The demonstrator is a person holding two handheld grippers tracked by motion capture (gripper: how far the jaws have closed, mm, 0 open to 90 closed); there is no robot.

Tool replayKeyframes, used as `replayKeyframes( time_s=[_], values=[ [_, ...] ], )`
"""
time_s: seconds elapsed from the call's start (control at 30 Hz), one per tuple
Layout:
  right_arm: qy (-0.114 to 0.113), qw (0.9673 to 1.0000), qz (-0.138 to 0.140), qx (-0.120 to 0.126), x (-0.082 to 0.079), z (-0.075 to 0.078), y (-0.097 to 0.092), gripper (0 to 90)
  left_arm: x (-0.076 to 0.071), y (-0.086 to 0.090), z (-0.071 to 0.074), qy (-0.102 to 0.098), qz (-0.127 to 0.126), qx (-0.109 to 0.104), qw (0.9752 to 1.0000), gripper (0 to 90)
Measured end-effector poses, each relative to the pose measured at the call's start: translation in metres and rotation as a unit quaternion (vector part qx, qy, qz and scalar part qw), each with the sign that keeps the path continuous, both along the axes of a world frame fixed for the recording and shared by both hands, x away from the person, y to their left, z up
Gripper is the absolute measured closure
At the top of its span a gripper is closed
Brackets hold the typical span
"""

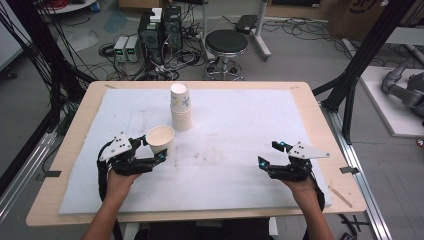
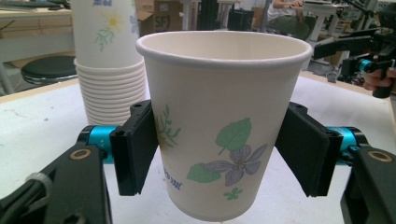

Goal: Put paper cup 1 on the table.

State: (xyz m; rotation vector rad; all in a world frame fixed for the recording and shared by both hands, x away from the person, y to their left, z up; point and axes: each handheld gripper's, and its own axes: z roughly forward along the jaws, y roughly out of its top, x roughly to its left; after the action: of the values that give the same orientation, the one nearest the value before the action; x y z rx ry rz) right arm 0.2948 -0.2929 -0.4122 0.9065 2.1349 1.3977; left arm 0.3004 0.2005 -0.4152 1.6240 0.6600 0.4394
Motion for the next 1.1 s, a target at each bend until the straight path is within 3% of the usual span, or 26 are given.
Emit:
replayKeyframes(
  time_s=[0.23,0.53,0.7,0.87,1.1],
  values=[
    [0.000,1.0000,0.000,0.000,-0.001,0.000,0.000,22.3,0.004,0.013,-0.001,-0.001,0.024,-0.008,0.9997,31.6],
    [0.003,1.0000,-0.004,-0.001,-0.001,-0.001,-0.002,22.3,0.015,0.037,-0.003,-0.006,0.081,0.011,0.9966,31.5],
    [0.004,1.0000,-0.003,-0.002,-0.003,-0.001,-0.003,22.3,0.023,0.054,-0.007,0.002,0.128,0.023,0.9915,31.4],
    [0.000,1.0000,-0.005,-0.003,-0.004,-0.001,-0.004,22.3,0.030,0.068,-0.015,0.030,0.172,0.048,0.9835,31.4],
    [0.000,1.0000,-0.003,-0.005,-0.004,-0.001,-0.003,22.3,0.035,0.079,-0.022,0.049,0.199,0.054,0.9774,31.5]
  ],
)
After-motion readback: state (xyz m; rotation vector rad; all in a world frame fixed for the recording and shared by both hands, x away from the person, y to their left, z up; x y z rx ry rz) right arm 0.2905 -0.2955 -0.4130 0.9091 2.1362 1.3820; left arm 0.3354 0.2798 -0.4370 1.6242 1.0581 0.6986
